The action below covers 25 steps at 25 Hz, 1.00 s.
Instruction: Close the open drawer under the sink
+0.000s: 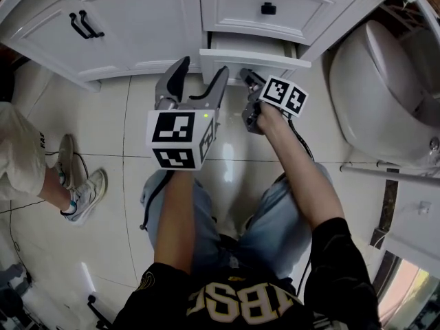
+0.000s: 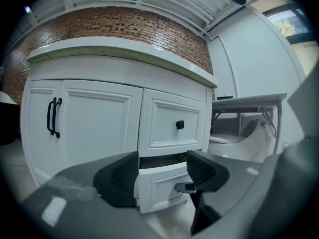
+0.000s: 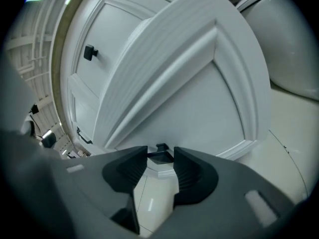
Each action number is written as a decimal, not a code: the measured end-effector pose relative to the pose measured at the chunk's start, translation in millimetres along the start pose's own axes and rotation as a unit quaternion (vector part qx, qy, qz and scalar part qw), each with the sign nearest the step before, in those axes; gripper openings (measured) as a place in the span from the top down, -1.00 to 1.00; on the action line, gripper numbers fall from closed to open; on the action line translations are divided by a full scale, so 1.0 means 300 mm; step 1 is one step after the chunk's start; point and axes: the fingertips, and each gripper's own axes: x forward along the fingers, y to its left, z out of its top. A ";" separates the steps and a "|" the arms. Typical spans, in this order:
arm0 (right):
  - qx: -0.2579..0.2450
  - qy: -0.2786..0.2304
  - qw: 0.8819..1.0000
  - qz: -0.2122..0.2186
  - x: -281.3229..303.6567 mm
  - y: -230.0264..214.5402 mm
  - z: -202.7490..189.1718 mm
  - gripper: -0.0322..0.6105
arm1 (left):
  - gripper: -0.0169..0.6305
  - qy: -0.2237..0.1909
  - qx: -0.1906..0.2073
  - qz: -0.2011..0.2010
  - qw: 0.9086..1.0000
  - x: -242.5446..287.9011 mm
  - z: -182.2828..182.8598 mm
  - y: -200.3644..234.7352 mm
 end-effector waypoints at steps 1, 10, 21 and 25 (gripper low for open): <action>0.005 -0.003 1.000 0.003 0.007 -0.001 0.007 0.37 | 0.01 0.003 -0.001 0.000 1.000 0.005 -0.006 0.002; 0.044 -0.029 0.998 0.025 0.062 -0.014 0.075 0.37 | 0.01 0.015 -0.009 0.005 1.000 0.031 -0.030 0.019; 0.072 -0.053 0.995 0.042 0.117 -0.022 0.131 0.37 | 0.01 0.020 -0.014 0.004 1.000 0.051 -0.038 0.026; 0.076 -0.071 0.994 0.038 0.127 -0.029 0.148 0.37 | 0.01 0.022 -0.015 0.009 1.000 0.048 -0.041 0.042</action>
